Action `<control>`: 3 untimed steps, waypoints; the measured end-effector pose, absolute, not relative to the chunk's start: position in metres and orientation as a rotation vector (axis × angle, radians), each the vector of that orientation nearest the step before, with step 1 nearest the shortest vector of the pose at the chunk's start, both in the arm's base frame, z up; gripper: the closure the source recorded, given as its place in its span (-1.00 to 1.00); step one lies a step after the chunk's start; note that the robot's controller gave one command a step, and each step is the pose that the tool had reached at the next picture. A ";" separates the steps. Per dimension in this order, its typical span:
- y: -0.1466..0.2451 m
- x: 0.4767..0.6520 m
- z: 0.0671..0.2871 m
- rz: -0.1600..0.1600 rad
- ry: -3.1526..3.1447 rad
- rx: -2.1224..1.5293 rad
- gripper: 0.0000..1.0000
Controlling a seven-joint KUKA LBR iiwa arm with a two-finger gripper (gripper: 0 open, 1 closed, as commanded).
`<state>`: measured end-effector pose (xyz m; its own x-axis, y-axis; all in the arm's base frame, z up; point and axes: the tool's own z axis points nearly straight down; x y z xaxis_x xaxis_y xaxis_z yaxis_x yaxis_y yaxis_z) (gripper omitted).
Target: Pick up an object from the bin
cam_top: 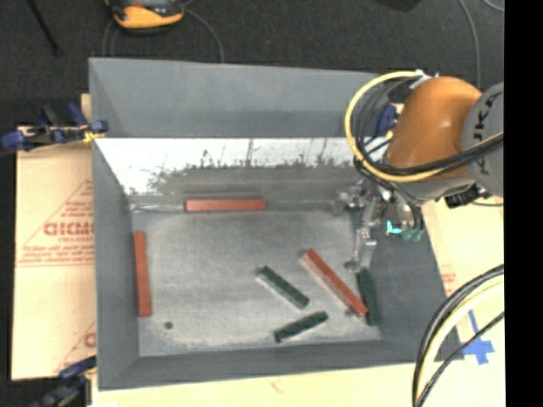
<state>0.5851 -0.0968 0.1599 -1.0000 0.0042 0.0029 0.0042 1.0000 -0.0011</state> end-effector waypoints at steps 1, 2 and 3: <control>-0.096 0.587 0.164 0.003 -3.146 -0.003 -1.00; -0.100 0.573 0.109 -0.001 -3.143 -0.189 -1.00; -0.100 0.569 0.063 0.002 -3.139 -0.227 -1.00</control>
Offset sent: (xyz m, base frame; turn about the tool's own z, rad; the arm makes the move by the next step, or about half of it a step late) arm -0.0238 -0.0047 -0.0899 0.1948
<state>0.5692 -0.1003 0.0627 -0.9896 0.1437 -0.0062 0.1437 0.9896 -0.0011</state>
